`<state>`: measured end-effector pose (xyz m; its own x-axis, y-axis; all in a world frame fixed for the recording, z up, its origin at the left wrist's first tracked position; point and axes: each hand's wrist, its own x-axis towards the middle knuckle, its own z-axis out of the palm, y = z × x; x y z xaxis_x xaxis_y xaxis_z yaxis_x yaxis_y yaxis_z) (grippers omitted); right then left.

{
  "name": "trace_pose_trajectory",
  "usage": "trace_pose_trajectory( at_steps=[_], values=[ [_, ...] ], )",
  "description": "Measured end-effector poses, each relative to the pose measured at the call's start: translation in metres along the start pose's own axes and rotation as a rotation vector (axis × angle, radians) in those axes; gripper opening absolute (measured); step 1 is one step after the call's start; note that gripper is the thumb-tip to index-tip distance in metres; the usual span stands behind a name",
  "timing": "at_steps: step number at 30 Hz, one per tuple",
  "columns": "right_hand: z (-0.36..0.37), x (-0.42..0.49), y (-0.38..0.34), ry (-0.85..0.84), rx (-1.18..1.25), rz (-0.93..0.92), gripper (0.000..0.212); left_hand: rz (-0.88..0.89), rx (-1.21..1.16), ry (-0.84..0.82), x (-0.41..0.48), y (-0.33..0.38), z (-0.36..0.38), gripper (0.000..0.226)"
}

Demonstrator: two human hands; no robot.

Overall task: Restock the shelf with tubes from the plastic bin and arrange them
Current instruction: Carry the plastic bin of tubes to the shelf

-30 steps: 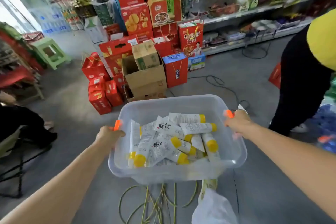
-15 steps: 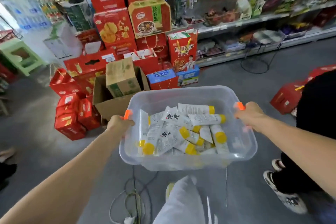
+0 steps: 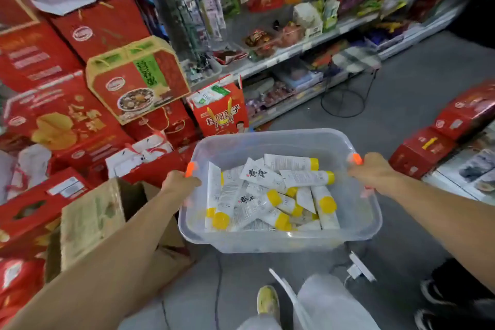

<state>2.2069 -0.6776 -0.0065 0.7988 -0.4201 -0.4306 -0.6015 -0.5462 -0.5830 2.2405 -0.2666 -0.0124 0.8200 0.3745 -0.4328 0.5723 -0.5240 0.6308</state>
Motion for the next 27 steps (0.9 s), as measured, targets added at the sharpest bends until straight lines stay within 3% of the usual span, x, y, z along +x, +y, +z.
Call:
trace_pose_trajectory(
  at_steps=[10, 13, 19, 22, 25, 27],
  values=[
    [-0.084, 0.246, -0.075, 0.058, -0.028, 0.053, 0.021, 0.105, 0.016, -0.059, 0.188, 0.231, 0.1, 0.029],
    [-0.122, 0.335, -0.098, 0.037, -0.036, 0.065, 0.023, 0.072, 0.06, -0.081, 0.239, 0.299, 0.144, 0.04],
    [-0.197, 0.487, -0.129, 0.027, -0.021, 0.077, 0.019, 0.094, 0.033, -0.136, 0.321, 0.432, 0.227, 0.021],
    [-0.233, 0.557, -0.143, 0.026, -0.011, 0.072, 0.025, 0.086, 0.015, -0.173, 0.359, 0.492, 0.266, 0.03],
    [-0.259, 0.639, -0.158, 0.092, -0.047, 0.109, 0.012, 0.064, 0.0, -0.195, 0.403, 0.55, 0.307, 0.022],
    [-0.273, 0.695, -0.164, 0.106, -0.079, 0.146, 0.021, 0.046, 0.017, -0.196, 0.438, 0.588, 0.337, 0.016]
  ],
)
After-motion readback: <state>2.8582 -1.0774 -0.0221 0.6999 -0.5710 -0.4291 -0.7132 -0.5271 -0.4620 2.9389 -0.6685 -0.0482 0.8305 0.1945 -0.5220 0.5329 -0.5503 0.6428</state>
